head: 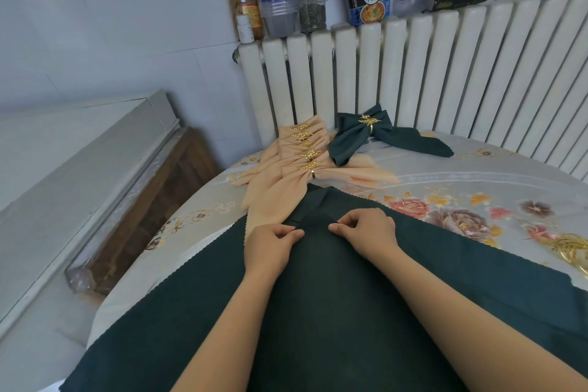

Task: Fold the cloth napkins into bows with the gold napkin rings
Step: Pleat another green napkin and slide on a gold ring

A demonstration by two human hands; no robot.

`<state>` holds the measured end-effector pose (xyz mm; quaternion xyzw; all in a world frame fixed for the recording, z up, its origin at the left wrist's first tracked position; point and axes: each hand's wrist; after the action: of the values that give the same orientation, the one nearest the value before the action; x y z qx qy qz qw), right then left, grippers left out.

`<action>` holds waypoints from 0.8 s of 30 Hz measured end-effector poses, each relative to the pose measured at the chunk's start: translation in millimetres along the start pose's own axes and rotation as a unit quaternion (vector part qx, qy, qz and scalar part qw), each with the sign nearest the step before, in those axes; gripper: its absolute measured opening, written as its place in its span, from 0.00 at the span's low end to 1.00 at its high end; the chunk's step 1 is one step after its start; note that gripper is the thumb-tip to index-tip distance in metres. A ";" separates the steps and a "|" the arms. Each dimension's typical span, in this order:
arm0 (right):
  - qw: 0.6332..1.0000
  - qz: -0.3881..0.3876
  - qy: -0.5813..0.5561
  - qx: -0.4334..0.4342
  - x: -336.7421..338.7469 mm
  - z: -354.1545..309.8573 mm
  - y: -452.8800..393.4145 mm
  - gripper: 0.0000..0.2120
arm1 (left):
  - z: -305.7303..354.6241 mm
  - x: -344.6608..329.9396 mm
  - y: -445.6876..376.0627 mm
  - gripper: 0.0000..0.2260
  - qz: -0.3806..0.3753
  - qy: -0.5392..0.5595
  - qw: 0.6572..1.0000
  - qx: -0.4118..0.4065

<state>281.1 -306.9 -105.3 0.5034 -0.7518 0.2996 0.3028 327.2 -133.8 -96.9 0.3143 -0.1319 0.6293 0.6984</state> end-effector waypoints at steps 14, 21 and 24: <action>0.999 0.038 -0.009 0.024 -4.8 3.4 4.5 0.08 | -1.7 -2.4 1.1 0.06 0.020 0.015 1.000 -0.014; 0.999 0.027 -0.005 0.020 -3.2 1.6 2.8 0.10 | -3.4 -0.8 1.3 0.04 0.012 0.017 0.999 -0.037; 0.999 0.038 -0.011 0.035 -4.4 3.8 4.3 0.09 | -7.2 -2.2 3.0 0.02 0.020 0.013 0.998 -0.055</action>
<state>277.8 -305.9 -111.7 0.4882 -0.7625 0.3312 0.2655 322.3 -131.2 -102.9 0.2646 -0.1639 0.6392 0.7033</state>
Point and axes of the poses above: each hand's wrist, its own y-axis away from the middle knuckle, its own x-axis out of the back of the hand, z = x × y, and after that the axes turned 11 degrees about x, right-handed
